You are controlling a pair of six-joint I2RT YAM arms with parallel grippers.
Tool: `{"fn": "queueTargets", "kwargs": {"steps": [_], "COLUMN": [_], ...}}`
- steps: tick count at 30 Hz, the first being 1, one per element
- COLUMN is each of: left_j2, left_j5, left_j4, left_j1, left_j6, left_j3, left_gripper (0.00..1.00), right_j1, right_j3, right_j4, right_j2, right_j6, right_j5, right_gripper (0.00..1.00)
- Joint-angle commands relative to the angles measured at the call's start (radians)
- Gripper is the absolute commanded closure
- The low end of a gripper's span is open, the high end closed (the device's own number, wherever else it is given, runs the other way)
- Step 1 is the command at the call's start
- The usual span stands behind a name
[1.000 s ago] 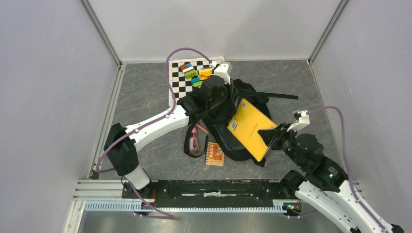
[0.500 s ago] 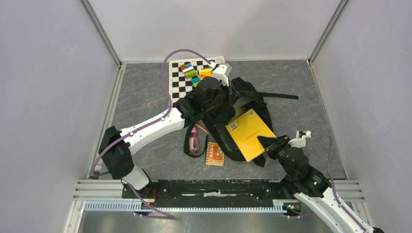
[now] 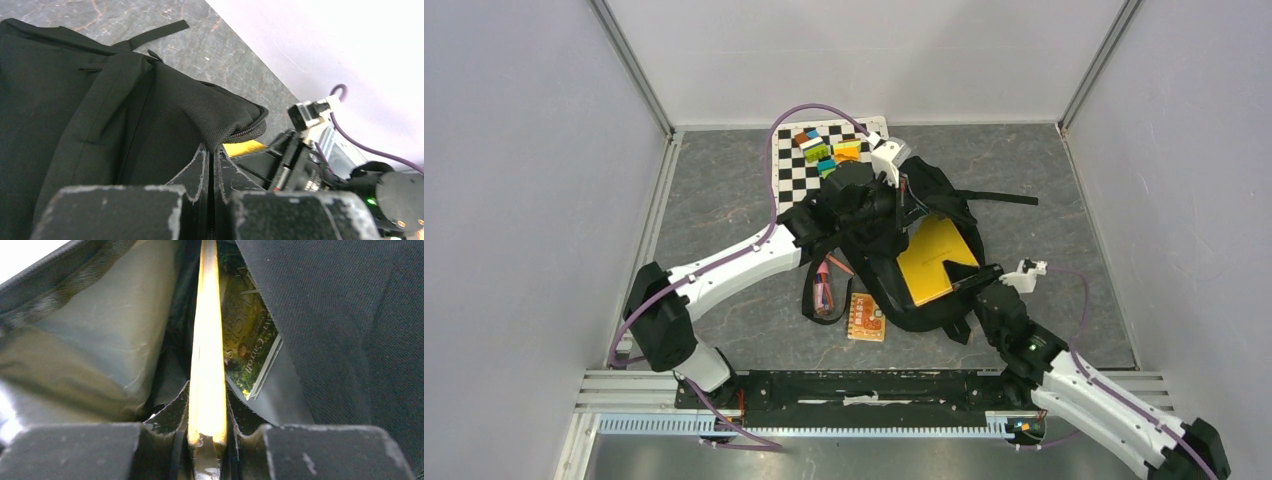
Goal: Pack the student bag
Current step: Place the book in the student bag.
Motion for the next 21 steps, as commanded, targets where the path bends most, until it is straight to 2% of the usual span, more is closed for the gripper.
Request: {"fn": "queueTargets", "kwargs": {"steps": [1, 7, 15, 17, 21], "left_j2": [-0.076, -0.095, -0.090, -0.093, -0.097], "left_j5": [0.126, 0.149, 0.148, 0.139, 0.098], "left_j4": [0.115, 0.063, 0.061, 0.060, 0.059], "left_j1": [0.001, 0.003, 0.003, 0.003, 0.004], "left_j6": [0.061, 0.091, 0.066, 0.055, 0.019], "left_j3": [0.027, 0.029, 0.003, -0.005, -0.016], "left_gripper": [0.98, 0.98, 0.98, 0.98, 0.98], "right_j1": [-0.005, -0.072, -0.159, -0.159, -0.158], "right_j3": [0.057, 0.092, 0.221, 0.221, 0.218], "right_j4": [0.309, 0.433, 0.497, 0.526, 0.530], "right_j2": [0.162, 0.357, 0.655, 0.685, 0.738], "right_j6": [-0.010, -0.107, -0.246, -0.262, -0.314], "right_j5": [0.043, 0.021, -0.146, -0.157, -0.164], "right_gripper": [1.00, 1.00, 1.00, 0.95, 0.76]}}
